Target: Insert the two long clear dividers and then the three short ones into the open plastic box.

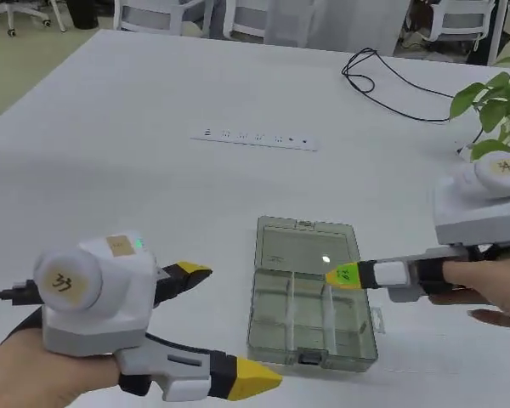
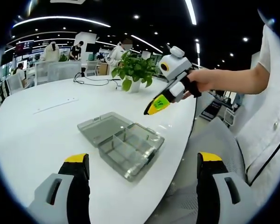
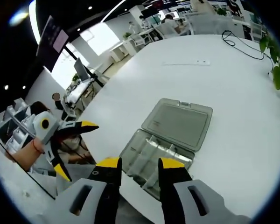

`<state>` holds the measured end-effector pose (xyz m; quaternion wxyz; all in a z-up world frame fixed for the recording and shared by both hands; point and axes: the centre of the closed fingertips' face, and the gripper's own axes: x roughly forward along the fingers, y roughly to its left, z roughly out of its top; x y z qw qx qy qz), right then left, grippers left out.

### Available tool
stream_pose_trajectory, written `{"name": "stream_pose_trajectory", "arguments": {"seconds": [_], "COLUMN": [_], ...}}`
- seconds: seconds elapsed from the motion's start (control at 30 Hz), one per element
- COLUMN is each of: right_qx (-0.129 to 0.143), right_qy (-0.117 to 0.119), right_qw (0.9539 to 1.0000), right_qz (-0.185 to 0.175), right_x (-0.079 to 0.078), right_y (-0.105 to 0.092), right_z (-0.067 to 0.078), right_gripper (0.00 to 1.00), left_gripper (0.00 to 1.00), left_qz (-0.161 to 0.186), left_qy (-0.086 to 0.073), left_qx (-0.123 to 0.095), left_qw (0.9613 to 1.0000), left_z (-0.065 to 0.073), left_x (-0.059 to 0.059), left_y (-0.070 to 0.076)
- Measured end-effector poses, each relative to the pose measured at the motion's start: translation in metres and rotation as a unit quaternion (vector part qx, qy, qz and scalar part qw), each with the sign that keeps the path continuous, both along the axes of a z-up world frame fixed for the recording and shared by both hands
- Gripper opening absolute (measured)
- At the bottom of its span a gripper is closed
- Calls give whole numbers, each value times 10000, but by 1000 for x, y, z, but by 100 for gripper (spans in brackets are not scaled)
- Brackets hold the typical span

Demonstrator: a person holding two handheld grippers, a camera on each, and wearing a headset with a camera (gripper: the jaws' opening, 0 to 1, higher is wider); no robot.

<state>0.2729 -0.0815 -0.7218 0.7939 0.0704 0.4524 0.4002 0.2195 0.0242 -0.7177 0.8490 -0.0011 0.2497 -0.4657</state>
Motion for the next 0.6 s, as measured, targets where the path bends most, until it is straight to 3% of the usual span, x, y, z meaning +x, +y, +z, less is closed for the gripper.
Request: {"name": "stream_pose_trajectory", "arguments": {"seconds": [0.17, 0.23, 0.27, 0.33, 0.4, 0.47, 0.6], "right_qx": [-119, -203, -309, -380, -596, -673, -817], "right_qy": [-227, -497, -490, -751, -767, -886, -910], "right_qw": [9992, 9969, 9963, 9918, 9877, 9839, 9771], "right_qz": [314, 571, 640, 958, 1226, 1399, 1740], "right_x": [-6, -6, -8, -9, -14, -15, -19], "right_y": [-19, -26, -30, -34, -41, -45, -54], "right_z": [2, 3, 1, 1, -4, -7, -16], "right_gripper": [34, 36, 37, 41, 46, 48, 53], "left_gripper": [98, 98, 98, 99, 99, 99, 99], "left_qz": [35, 32, 25, 7, 3, 8, 10], "left_qy": [-12, -13, -19, -39, -46, -43, -38], "left_qx": [5, 10, 7, 5, 9, 17, 0], "left_qw": [10000, 10000, 10000, 10000, 10000, 10000, 10000], "left_z": [1, 2, 2, 3, 4, 4, 4], "left_x": [-1, -1, -2, -1, -1, 0, 2], "left_y": [1, 2, 1, 1, 2, 2, 2]}}
